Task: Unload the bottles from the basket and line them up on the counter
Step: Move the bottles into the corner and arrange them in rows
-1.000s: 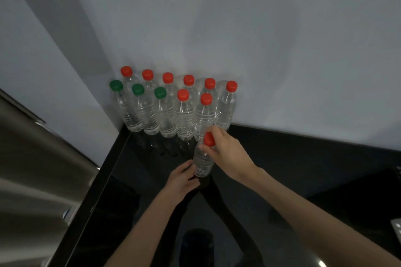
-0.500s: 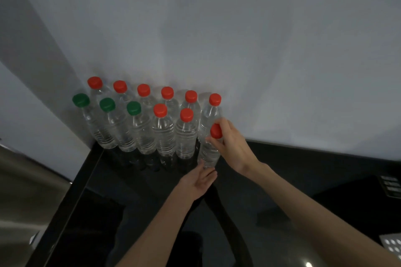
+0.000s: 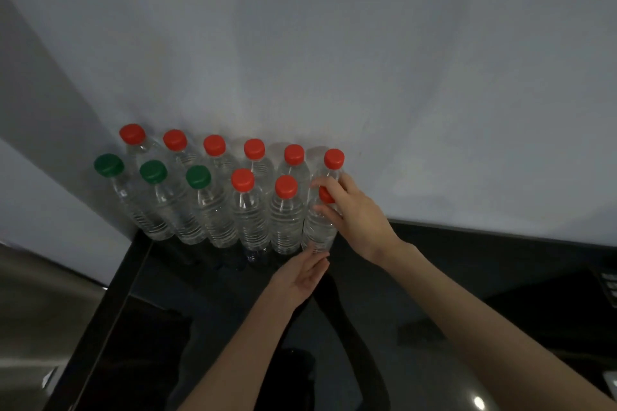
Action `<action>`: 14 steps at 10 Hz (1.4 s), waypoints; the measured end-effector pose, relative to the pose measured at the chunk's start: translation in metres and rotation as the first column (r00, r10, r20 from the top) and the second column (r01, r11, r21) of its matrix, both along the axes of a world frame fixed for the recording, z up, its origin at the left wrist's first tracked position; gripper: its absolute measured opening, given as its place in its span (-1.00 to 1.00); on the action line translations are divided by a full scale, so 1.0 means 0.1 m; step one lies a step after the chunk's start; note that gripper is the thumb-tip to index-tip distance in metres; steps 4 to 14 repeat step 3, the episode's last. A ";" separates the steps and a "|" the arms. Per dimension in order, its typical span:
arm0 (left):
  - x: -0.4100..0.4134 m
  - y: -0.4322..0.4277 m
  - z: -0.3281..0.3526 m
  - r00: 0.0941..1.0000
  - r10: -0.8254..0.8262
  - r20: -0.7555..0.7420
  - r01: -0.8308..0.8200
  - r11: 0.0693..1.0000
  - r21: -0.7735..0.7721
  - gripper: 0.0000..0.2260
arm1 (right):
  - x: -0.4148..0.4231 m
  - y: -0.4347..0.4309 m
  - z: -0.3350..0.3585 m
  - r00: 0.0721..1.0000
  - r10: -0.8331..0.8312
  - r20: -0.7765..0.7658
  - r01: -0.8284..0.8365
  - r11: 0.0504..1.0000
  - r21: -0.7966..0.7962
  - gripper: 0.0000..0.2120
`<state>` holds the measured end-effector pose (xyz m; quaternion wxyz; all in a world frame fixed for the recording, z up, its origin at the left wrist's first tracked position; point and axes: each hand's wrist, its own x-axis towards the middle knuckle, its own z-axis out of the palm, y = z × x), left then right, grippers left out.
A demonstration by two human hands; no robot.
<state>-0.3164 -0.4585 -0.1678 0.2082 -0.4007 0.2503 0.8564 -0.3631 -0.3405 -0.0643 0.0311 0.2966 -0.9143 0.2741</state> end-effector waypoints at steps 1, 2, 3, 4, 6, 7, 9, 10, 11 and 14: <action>0.05 0.05 0.14 1.000 -0.006 -0.022 0.005 0.999 -0.033 -0.64 | 0.10 0.07 0.08 0.998 0.014 0.060 -0.016 0.999 0.033 -0.52; 0.12 0.05 0.30 0.997 -0.004 -0.080 0.001 0.999 -0.032 -0.56 | 0.28 0.25 0.18 0.988 -0.013 0.152 0.005 0.999 0.049 -0.36; 0.25 0.07 0.47 0.978 -0.128 -0.167 0.113 0.989 -0.098 -0.51 | 0.60 0.47 0.34 0.977 -0.070 0.202 0.059 0.996 0.061 -0.36; 0.25 0.07 0.47 0.978 -0.128 -0.167 0.113 0.989 -0.098 -0.51 | 0.60 0.47 0.34 0.977 -0.070 0.202 0.059 0.996 0.061 -0.36; 0.25 0.07 0.47 0.978 -0.128 -0.167 0.113 0.989 -0.098 -0.51 | 0.60 0.47 0.34 0.977 -0.070 0.202 0.059 0.996 0.061 -0.36; 0.25 0.07 0.47 0.978 -0.128 -0.167 0.113 0.989 -0.098 -0.51 | 0.60 0.47 0.34 0.977 -0.070 0.202 0.059 0.996 0.061 -0.36; 0.25 0.07 0.47 0.978 -0.128 -0.167 0.113 0.989 -0.098 -0.51 | 0.60 0.47 0.34 0.977 -0.070 0.202 0.059 0.996 0.061 -0.36; 0.25 0.07 0.47 0.978 -0.128 -0.167 0.113 0.989 -0.098 -0.51 | 0.60 0.47 0.34 0.977 -0.070 0.202 0.059 0.996 0.061 -0.36; 0.25 0.07 0.47 0.978 -0.128 -0.167 0.113 0.989 -0.098 -0.51 | 0.60 0.47 0.34 0.977 -0.070 0.202 0.059 0.996 0.061 -0.36; 0.25 0.07 0.47 0.978 -0.128 -0.167 0.113 0.989 -0.098 -0.51 | 0.60 0.47 0.34 0.977 -0.070 0.202 0.059 0.996 0.061 -0.36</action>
